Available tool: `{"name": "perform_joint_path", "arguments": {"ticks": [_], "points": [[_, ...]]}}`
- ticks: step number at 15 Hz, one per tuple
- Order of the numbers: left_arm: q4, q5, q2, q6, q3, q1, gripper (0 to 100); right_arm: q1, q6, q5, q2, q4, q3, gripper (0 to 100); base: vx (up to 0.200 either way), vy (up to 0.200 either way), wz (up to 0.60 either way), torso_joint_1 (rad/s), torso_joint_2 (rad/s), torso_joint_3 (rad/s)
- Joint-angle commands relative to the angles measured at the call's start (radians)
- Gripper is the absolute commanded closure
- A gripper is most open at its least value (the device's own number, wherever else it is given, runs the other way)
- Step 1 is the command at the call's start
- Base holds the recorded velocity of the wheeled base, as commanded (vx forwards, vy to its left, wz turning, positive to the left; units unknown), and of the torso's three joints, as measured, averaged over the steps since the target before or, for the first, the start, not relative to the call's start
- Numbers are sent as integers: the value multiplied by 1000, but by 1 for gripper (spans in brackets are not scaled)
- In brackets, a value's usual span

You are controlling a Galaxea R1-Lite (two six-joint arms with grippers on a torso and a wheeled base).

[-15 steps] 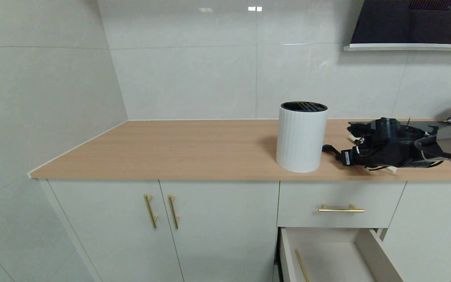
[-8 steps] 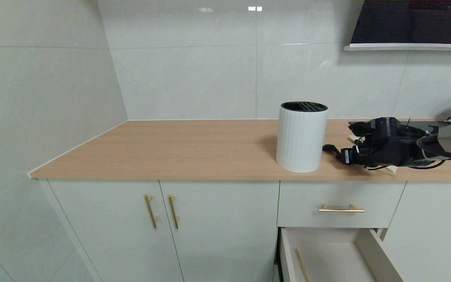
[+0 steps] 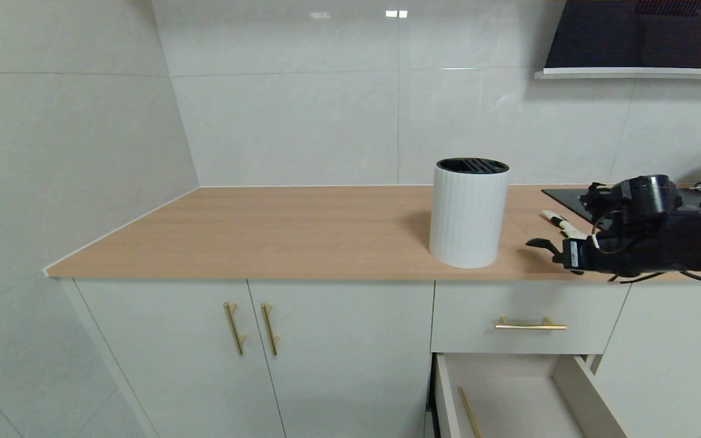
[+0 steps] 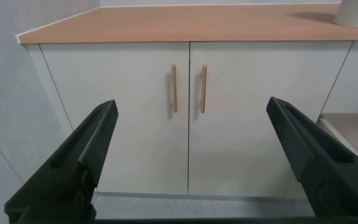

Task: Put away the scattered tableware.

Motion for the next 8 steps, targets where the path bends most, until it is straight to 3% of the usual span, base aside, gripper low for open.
{"name": "perform_joint_path", "arguments": {"ticks": [1, 5, 8], "points": [[0, 0, 0, 0, 0, 0, 0, 37, 5, -5, -252, -3, 238, 100, 0, 0, 0, 0, 0, 0], [0, 0, 0, 0, 0, 0, 0, 120, 5, -6, -451, -3, 445, 100, 0, 0, 0, 0, 0, 0], [0, 0, 0, 0, 0, 0, 0, 127, 2, -5, -464, -9, 519, 100, 0, 0, 0, 0, 0, 0]]}}
